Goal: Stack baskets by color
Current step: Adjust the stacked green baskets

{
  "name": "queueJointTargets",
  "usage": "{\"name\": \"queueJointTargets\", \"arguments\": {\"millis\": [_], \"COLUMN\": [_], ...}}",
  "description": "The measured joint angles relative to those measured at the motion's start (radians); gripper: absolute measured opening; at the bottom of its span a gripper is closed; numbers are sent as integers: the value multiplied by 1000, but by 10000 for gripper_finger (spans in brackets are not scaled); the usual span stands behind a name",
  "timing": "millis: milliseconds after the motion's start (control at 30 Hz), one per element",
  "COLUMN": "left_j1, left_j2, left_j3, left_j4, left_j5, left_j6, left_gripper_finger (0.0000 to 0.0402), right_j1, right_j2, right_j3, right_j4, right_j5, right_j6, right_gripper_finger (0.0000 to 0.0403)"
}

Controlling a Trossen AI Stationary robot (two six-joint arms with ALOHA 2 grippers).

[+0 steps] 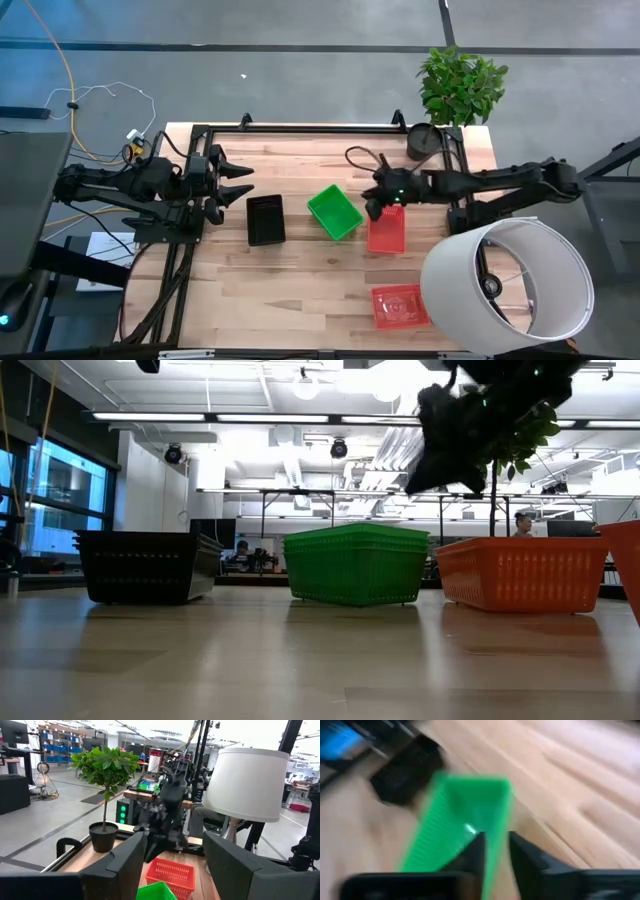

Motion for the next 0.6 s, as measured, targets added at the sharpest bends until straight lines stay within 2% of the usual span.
{"name": "queueJointTargets", "arguments": {"millis": [67, 200, 433, 600], "left_j1": [0, 0, 0, 0], "left_j2": [0, 0, 0, 0], "left_j3": [0, 0, 0, 0], "left_j4": [0, 0, 0, -1], "left_j5": [0, -3, -4, -3], "left_j6": [0, 0, 0, 0], "left_gripper_finger": [191, 191, 191, 191], "right_j1": [-12, -6, 60, 108], "right_j2": [34, 121, 228, 247], "right_j3": [4, 11, 55, 86], "right_j4": [-75, -79, -85, -104], "right_j5": [-12, -72, -78, -76], "right_j6": [26, 96, 122, 132], "right_gripper_finger": [16, 17, 2, 1]}}
